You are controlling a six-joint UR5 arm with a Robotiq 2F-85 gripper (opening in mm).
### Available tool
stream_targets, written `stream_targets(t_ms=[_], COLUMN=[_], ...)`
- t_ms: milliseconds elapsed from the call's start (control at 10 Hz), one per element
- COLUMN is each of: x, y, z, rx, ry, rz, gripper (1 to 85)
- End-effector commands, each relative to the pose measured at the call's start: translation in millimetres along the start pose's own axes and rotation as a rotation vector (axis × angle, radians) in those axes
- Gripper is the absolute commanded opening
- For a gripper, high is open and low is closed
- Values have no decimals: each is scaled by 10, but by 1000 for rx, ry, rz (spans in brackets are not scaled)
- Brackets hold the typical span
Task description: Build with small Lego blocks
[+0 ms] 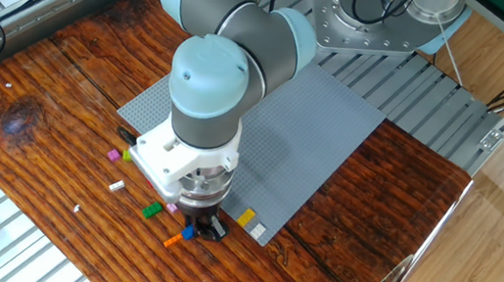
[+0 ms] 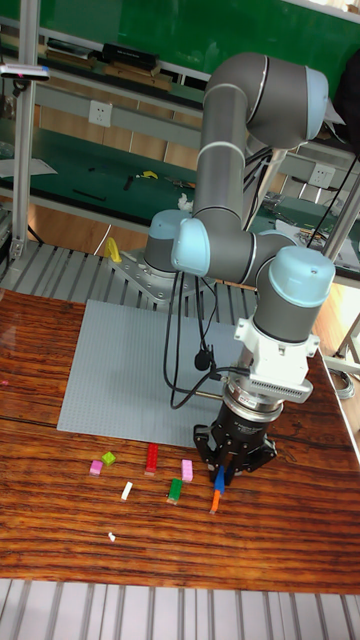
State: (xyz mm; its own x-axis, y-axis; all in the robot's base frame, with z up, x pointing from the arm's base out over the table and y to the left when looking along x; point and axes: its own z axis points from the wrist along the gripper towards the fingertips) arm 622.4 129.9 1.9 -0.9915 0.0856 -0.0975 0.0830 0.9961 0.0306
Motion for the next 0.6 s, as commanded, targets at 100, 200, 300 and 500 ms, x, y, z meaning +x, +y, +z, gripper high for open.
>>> stream_targets(t_ms=[100,200,300,500], x=[12,19,30,127], y=[4,31,41,90], z=[-23,-42,-76,-200], rx=[-7,-18,-22,-43], ry=[7,8,8,20], rz=[31,33,20,-21], gripper=[150,137,130,120])
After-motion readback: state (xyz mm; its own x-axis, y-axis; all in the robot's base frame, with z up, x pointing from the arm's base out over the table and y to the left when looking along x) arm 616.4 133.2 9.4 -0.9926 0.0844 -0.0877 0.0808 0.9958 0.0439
